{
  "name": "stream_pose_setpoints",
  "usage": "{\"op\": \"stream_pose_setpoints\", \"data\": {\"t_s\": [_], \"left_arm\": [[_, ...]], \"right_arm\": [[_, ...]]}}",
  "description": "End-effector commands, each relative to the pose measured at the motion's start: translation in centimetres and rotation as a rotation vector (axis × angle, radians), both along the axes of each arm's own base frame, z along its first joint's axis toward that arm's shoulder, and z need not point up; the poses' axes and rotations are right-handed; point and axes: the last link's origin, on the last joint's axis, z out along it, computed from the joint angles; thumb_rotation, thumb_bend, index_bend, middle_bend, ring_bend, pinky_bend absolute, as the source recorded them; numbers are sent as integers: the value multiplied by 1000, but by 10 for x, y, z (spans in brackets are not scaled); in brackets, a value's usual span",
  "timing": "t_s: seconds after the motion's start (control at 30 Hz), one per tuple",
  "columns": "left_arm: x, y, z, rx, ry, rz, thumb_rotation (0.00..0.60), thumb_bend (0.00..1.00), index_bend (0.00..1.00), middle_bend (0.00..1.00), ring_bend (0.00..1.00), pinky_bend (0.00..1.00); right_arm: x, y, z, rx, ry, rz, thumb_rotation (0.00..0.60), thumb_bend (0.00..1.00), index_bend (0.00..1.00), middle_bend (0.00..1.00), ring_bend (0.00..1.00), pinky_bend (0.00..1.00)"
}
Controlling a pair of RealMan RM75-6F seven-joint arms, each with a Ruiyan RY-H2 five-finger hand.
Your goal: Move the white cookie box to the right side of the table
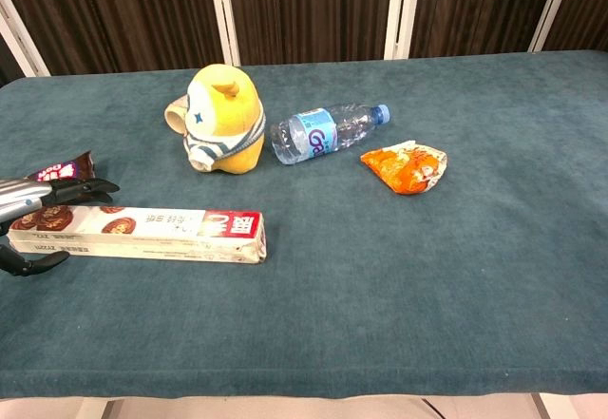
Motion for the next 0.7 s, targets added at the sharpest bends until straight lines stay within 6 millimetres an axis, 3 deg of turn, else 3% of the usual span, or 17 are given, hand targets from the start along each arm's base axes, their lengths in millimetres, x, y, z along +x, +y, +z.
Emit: {"op": "stream_pose_setpoints", "data": {"t_s": [0.03, 0.17, 0.27, 0.33, 0.5, 0.7], "left_arm": [[-1, 2, 0, 4, 6, -1, 600, 431, 80, 156, 80, 156], [-5, 5, 1, 39, 19, -10, 600, 431, 214, 235, 157, 228], [-7, 7, 2, 64, 10, -13, 600, 430, 405, 405, 319, 367], [-7, 8, 3, 77, 8, -19, 600, 430, 477, 490, 397, 447], [-5, 9, 5, 87, -13, -33, 600, 432, 562, 608, 500, 520], [11, 4, 12, 85, -130, -74, 600, 432, 578, 624, 519, 574]], "right_arm": [[0, 0, -1, 2, 2, 2, 600, 229, 0, 0, 0, 0], [1, 0, -2, 0, 7, -1, 600, 229, 0, 0, 0, 0], [1, 0, -4, 4, 10, 1, 600, 229, 0, 0, 0, 0], [2, -1, -5, 7, 12, 2, 600, 229, 0, 0, 0, 0], [3, -1, -8, 13, 18, 1, 600, 229, 0, 0, 0, 0], [7, -4, -11, 19, 3, 23, 600, 229, 0, 0, 0, 0]]}}
